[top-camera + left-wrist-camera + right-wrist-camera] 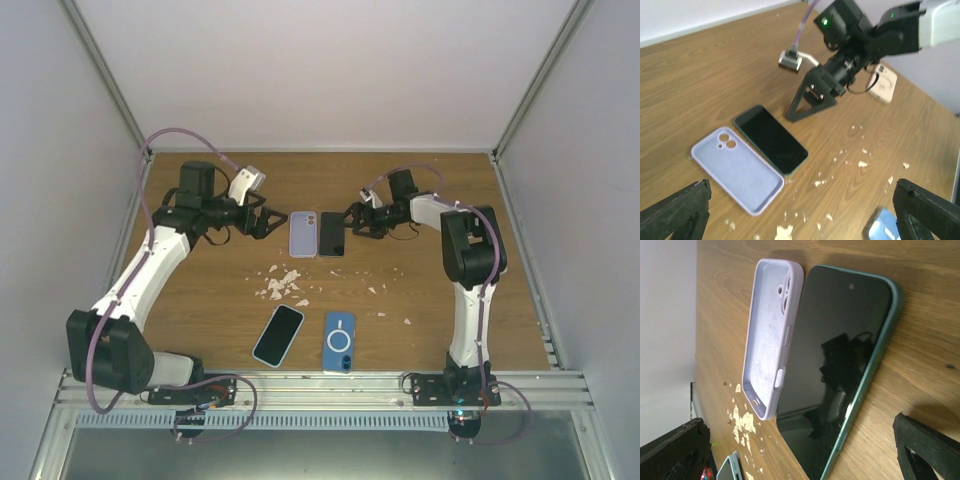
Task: Take the phone out of the phone case
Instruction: Place the phone at the center of the board, then pick up the phone at the center of the board.
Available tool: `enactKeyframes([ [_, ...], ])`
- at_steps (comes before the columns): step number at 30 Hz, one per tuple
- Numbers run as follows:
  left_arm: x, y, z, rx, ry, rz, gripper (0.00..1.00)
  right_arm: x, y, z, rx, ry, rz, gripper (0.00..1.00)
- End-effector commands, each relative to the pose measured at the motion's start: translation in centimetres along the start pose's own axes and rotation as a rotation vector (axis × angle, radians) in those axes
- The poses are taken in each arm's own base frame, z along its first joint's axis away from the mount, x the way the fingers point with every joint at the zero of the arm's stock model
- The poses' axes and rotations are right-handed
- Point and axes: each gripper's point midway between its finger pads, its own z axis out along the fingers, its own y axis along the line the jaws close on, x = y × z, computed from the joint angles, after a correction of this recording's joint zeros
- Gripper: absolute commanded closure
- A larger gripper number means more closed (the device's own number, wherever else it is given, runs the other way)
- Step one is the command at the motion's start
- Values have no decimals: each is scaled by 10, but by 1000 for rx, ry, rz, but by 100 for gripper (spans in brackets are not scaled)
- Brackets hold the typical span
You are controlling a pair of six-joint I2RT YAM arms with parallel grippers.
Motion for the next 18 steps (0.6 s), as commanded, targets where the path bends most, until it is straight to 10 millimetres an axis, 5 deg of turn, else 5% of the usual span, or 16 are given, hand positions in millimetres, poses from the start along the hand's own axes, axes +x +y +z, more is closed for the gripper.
enactKeyframes([
  [1,33,-17,-14,-16,111,126,1,-3,3,-23,75,-51,-50,0],
  [11,134,-80,-11,19,389,532,1,-12,36,-67,135,-164,-194,1],
  [18,187,-92,0,46,496,676,1,-16,57,-92,182,-234,-290,1],
])
